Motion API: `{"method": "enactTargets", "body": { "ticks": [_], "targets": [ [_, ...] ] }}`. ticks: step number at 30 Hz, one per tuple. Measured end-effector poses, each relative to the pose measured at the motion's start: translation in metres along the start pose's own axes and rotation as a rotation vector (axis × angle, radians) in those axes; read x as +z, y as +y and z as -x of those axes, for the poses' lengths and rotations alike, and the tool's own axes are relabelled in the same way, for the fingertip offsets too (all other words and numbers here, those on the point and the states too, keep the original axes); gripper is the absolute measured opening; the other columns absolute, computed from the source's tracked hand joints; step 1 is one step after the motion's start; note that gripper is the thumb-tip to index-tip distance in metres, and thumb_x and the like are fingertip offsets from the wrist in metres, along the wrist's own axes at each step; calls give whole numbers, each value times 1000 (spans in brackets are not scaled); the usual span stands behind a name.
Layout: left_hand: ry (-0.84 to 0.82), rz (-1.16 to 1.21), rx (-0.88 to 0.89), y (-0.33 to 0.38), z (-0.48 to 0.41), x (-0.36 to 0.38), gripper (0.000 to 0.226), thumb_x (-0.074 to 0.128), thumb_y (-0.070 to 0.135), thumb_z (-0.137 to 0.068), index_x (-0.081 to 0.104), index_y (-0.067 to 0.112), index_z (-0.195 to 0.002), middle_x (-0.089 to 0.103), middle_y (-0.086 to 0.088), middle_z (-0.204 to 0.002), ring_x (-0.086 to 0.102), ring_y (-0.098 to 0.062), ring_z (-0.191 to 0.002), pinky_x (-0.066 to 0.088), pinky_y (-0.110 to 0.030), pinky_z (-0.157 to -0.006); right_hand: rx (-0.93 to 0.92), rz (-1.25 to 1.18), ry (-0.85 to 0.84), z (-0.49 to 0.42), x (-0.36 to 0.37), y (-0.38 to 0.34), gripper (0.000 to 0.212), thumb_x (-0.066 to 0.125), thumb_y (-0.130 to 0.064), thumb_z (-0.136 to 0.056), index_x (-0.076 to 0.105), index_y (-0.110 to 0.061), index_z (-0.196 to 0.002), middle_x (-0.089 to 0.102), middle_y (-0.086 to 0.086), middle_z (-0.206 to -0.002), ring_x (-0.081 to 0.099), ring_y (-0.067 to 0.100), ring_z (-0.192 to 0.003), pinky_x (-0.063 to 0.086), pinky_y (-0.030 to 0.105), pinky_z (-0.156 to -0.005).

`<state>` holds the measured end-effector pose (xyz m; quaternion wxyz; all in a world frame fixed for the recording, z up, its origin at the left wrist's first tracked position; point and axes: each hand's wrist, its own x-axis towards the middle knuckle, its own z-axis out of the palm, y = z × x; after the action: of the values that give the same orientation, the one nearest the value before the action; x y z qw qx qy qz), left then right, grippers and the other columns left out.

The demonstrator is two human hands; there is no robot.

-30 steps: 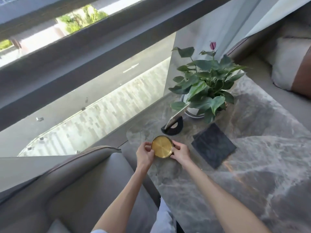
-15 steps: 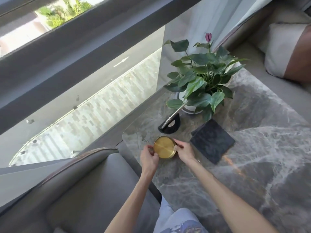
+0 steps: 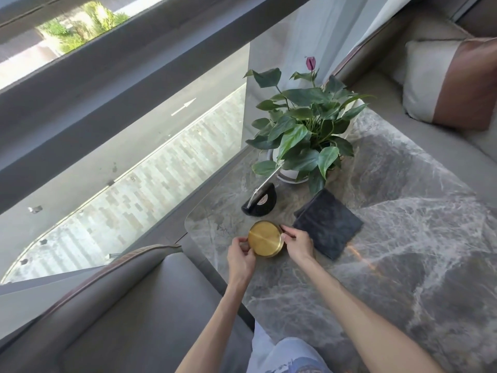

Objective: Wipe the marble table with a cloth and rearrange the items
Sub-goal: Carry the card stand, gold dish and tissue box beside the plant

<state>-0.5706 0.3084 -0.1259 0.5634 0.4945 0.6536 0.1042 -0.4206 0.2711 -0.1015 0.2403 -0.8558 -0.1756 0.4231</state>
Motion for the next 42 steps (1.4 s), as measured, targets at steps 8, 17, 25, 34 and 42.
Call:
{"method": "enactTargets", "body": {
  "ticks": [8, 17, 25, 34, 42],
  "targets": [
    [-6, 0, 13, -1, -1, 9, 24, 55, 2, -88, 53, 15, -108, 65, -12, -92, 62, -23, -85, 47, -24, -65, 16, -2, 40, -1, -5, 4, 30, 61, -13, -93, 67, -10, -122, 66, 6, -126, 58, 22, -122, 38, 21, -99],
    [-14, -15, 41, -3, -4, 8, 26, 52, 2, -87, 50, 22, -103, 66, -7, -88, 62, -27, -88, 53, -43, -76, 38, 12, 61, 0, -3, 6, 30, 61, -17, -93, 68, -13, -121, 66, 5, -127, 56, 24, -125, 39, 25, -104],
    [-8, 17, 34, -5, -6, 8, 29, 51, 0, -85, 54, 19, -107, 64, -12, -96, 61, -25, -92, 49, -31, -72, 19, 17, 49, -3, -1, 15, 30, 63, -17, -92, 67, -9, -120, 66, 8, -126, 57, 24, -124, 38, 27, -106],
    [-3, -8, 30, -3, -6, 8, 31, 48, -1, -84, 52, 21, -106, 63, -12, -98, 61, -25, -92, 52, -38, -77, 6, 2, 40, -6, 3, 18, 31, 63, -16, -91, 67, -9, -121, 67, 8, -125, 56, 25, -125, 39, 33, -110],
    [-28, -103, -26, 4, 3, 6, 40, 56, 10, -86, 45, 9, -124, 57, -14, -109, 57, -26, -100, 51, -47, -90, 0, -72, -108, 2, -11, 21, 45, 63, -22, -92, 56, -10, -134, 62, 6, -133, 59, 18, -119, 41, 23, -98]
  ]
}}
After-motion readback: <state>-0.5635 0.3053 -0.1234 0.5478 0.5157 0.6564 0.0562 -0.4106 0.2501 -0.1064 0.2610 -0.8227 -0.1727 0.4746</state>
